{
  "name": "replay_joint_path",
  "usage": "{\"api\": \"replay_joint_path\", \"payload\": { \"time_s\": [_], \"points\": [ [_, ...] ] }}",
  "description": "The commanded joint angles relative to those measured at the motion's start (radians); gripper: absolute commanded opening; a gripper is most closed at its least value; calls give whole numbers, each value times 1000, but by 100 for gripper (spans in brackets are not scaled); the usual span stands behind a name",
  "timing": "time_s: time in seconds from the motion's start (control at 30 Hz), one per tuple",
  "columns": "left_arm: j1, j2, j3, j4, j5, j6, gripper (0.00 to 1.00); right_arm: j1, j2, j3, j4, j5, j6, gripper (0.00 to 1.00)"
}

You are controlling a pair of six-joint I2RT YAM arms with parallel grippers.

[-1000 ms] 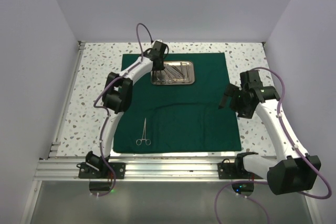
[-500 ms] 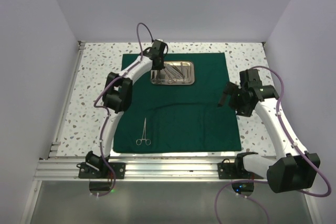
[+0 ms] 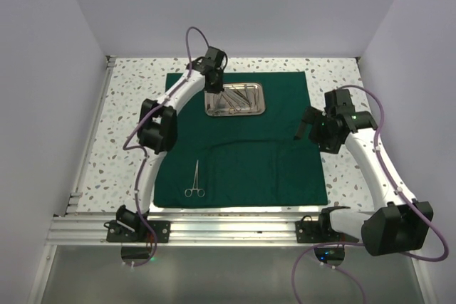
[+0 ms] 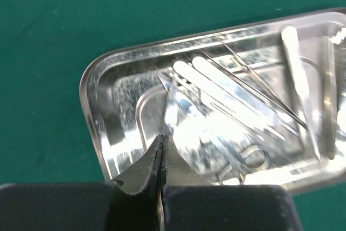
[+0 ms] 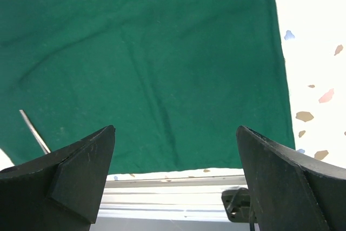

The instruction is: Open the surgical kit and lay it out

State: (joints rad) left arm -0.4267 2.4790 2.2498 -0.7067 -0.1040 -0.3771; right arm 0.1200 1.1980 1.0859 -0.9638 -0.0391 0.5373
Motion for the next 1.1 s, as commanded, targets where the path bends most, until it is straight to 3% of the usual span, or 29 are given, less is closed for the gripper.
{"api": "replay_joint_path", "payload": {
  "time_s": [0.0,0.1,0.23,0.33,0.47,0.83,1.07],
  "points": [
    [6,-182,19,-60,66,15,0,4,3,66,33,-36,-17,98],
    [5,-297,-100,-62,92,-8,0,4,3,71,31,-42,-28,98],
    [-1,-468,-428,43,99,-43,2,4,2,55,43,-57,-37,98],
    [-10,-496,-493,64,78,-37,32,4,8,39,53,-77,-37,98],
    [-30,-401,-435,36,4,-16,40,4,8,37,51,-94,-34,98],
    [-37,-138,-159,-42,-134,21,37,4,-87,32,-38,-24,-50,98],
    [-29,-68,-108,-28,-117,38,37,3,-115,-11,-49,-15,-28,98]
  ]
}}
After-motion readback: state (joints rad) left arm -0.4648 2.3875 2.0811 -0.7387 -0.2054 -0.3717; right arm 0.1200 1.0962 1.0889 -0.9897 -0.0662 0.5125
